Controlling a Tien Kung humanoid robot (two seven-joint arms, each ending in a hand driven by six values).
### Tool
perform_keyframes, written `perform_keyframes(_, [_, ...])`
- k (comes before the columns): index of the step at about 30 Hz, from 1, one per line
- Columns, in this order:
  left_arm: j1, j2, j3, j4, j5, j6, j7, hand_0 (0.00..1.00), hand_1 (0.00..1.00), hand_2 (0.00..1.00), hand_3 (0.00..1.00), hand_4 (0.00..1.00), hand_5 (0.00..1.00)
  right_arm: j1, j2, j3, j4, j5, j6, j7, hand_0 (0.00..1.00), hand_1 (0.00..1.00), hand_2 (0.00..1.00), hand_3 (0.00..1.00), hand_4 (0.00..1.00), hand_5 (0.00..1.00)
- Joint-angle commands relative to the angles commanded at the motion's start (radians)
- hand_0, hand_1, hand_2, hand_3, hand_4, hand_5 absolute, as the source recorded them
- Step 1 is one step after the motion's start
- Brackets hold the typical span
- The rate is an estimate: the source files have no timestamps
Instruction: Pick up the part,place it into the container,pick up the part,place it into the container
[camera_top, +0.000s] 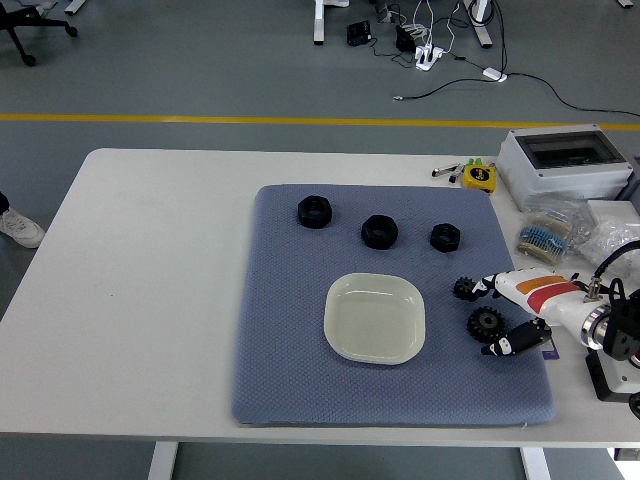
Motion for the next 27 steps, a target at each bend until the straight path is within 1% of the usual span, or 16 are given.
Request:
perform_keyframes(4, [0.000, 0.000, -0.003, 0.000, 0.005, -0.001, 0.001, 0.702, 0.646, 0.667, 0.582, 0.671, 0.627, 0.016, 0.007, -0.016, -0.026, 0.012, -0.006, 0.000, 0.644, 0.655, 0.701, 0.658, 0.998, 0.302])
perform_keyframes(5, [0.000, -0.001, -0.004, 0.000, 0.007, -0.001, 0.002, 0.702, 0.647, 0.667, 0.582, 0.671, 0.627, 0.021, 0.009, -0.021, -0.034, 0.017, -0.008, 0.001, 0.594, 0.632, 0.680, 0.605, 0.991, 0.300])
perform_keyframes(23, [0.000, -0.001, -0.010, -0.001, 0.018, -0.003, 0.005, 0.702, 0.648, 0.667, 0.581, 0.670, 0.627, 0.042, 0.024, -0.050, -0.101, 0.041, -0.021, 0.007, 0.584, 0.629, 0.680, 0.609, 0.976, 0.291])
perform_keyframes(24, [0.000, -0.001, -0.010, -0.001, 0.018, -0.003, 0.006, 0.702, 0.648, 0.667, 0.580, 0.670, 0.627, 0.042, 0.025, -0.050, -0.104, 0.042, -0.022, 0.007, 0.521, 0.601, 0.649, 0.575, 0.938, 0.280])
perform_keyframes(27, [0.001, -0.001, -0.011, -0.001, 0.019, -0.003, 0.006, 0.702, 0.648, 0.667, 0.580, 0.670, 0.627, 0.043, 0.024, -0.052, -0.109, 0.049, -0.028, 0.008, 0.521, 0.601, 0.649, 0.575, 0.938, 0.280])
